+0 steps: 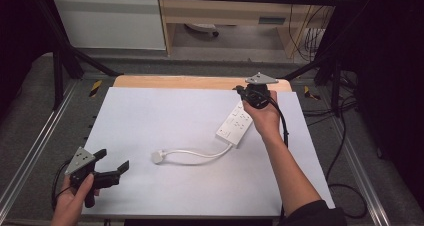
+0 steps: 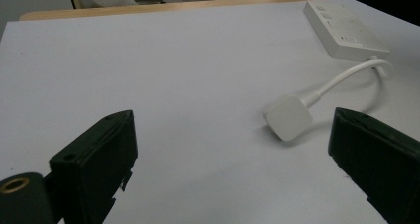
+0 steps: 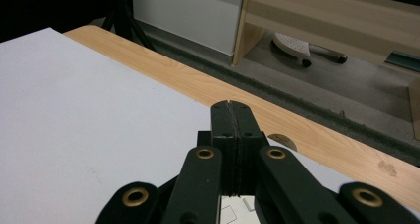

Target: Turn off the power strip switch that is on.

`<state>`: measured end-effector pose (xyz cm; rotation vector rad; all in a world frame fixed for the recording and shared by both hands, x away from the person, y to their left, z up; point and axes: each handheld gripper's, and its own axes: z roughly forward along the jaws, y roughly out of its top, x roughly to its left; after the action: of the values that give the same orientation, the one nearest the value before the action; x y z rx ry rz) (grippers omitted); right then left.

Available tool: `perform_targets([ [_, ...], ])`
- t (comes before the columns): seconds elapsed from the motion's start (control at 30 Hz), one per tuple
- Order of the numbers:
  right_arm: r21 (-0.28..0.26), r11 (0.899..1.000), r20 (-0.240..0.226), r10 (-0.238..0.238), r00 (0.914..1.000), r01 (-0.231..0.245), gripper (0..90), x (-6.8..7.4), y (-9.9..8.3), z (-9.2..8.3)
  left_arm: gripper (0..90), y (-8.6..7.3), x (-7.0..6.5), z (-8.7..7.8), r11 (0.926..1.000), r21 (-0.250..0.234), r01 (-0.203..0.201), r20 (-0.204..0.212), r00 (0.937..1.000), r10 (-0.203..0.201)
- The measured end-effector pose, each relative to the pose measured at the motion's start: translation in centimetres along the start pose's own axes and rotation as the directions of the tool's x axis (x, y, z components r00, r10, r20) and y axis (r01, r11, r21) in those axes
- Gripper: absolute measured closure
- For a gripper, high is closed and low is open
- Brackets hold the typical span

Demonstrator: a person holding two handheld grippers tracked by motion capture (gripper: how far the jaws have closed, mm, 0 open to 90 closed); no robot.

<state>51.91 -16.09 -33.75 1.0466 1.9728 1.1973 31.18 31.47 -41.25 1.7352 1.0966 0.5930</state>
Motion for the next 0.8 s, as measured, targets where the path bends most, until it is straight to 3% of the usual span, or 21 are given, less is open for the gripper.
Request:
perform_targets([
  [0.8,0.098,0.995,-0.012,-0.010,0.9999,0.011,90.0,0.4,-0.8,2.8,4.8,0.0,-0.1,0.0,1.0000,0.002,-0.003,0.005,1.0000,0.003],
])
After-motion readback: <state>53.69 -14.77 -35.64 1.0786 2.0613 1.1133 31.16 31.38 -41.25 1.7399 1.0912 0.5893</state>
